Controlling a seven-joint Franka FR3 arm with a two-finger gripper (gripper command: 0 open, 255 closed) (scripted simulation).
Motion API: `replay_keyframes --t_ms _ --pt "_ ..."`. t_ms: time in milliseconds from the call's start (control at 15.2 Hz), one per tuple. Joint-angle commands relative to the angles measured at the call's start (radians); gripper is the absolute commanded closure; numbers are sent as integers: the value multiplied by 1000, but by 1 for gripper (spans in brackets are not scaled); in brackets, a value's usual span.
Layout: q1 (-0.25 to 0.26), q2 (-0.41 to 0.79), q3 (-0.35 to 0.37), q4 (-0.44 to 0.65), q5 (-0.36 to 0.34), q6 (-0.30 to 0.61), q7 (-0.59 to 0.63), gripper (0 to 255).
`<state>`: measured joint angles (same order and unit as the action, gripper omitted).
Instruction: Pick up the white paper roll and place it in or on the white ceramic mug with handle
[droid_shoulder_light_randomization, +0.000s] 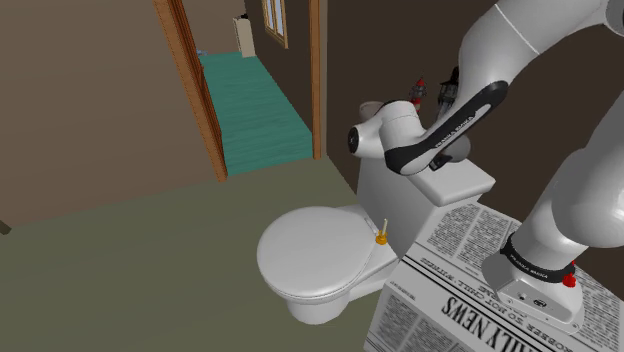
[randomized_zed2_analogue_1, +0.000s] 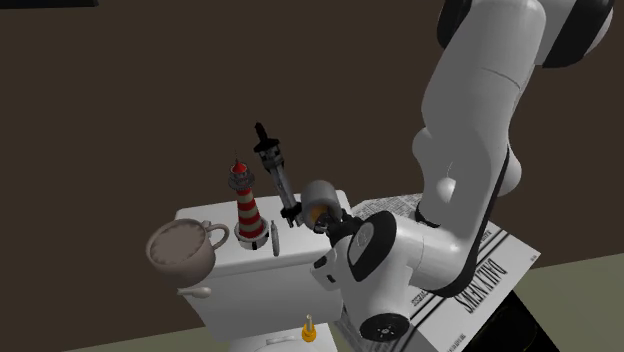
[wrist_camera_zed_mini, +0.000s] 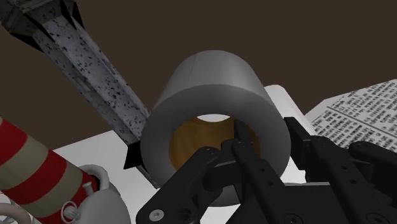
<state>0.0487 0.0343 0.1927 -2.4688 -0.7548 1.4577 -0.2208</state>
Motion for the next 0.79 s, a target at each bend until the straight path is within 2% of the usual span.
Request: replay_keyframes --t_ms 0,726 --pt "1 -26 1 0 2 -17 -19 255" --pt "7 -146 7 26 7 -116 -127 255"
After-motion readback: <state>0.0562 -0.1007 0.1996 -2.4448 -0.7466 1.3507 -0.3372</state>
